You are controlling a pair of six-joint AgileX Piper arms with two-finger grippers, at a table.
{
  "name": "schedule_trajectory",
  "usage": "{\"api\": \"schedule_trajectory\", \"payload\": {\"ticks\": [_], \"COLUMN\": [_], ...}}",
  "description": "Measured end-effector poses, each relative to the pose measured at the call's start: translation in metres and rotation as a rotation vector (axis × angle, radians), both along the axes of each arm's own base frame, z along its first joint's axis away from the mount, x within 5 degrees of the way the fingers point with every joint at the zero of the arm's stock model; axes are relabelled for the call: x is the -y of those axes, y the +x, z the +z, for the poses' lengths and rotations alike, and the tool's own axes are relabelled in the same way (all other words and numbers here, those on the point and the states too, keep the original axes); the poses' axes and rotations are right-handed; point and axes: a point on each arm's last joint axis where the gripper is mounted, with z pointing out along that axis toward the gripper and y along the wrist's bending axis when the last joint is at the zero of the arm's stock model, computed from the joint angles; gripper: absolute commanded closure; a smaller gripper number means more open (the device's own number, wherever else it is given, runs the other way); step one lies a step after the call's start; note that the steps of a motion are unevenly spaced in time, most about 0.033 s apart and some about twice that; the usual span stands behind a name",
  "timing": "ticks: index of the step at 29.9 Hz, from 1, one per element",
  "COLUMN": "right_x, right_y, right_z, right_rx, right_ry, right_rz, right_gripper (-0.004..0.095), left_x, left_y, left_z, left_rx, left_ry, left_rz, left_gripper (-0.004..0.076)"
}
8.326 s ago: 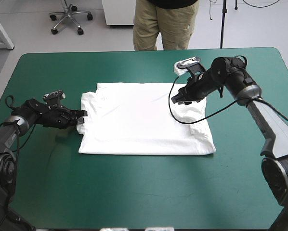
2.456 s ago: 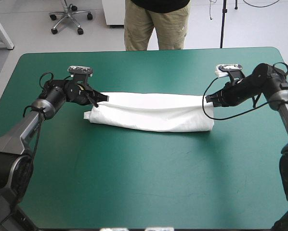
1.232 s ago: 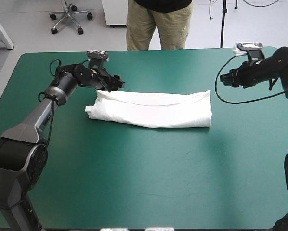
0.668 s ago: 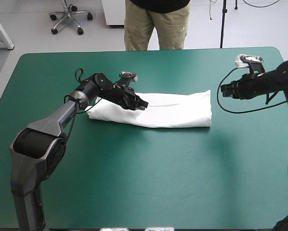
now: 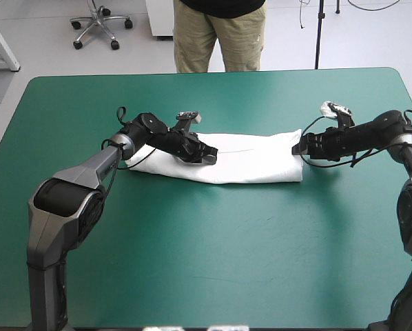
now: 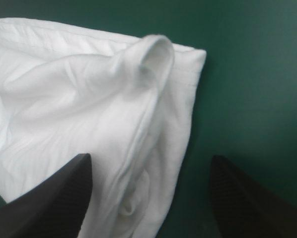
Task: Fold the cloth
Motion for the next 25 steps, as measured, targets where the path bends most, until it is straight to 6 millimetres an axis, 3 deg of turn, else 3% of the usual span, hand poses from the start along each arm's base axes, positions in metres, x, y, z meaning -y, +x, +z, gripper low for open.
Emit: {"api": "schedule_trajectory", "payload": {"ticks": [5, 8, 10, 13, 21, 25], "right_x": [-0.004, -0.018, -0.028, -0.036, -0.034, -0.035], "right_y": [0.003, 0.005, 0.006, 0.006, 0.005, 0.005], "right_z": [-0.012, -0.016, -0.018, -0.021, -0.020, 0.002], "right_rx": [-0.033, -0.040, -0.044, -0.047, -0.028, 0.035], "right_ry": [0.031, 0.041, 0.044, 0.040, 0.018, -0.007], "right_rz": [0.003, 0.035, 0.058, 0.078, 0.092, 0.110], "right_gripper": [0.0431, 0.0529, 0.0628, 0.0902, 0.0908, 0.0907], "left_x": [0.000, 0.000, 0.000, 0.000, 0.000, 0.000], "left_y": [0.000, 0.000, 0.000, 0.000, 0.001, 0.001], "left_z": [0.000, 0.000, 0.000, 0.000, 0.000, -0.001], "left_rx": [0.000, 0.000, -0.001, -0.001, 0.000, 0.002], "left_ry": [0.000, -0.001, 0.000, 0.000, -0.001, 0.003], "left_rz": [0.000, -0.001, -0.001, -0.001, 0.002, 0.000], "left_gripper": [0.0733, 0.0733, 0.0733, 0.0733, 0.0733, 0.0733]}}
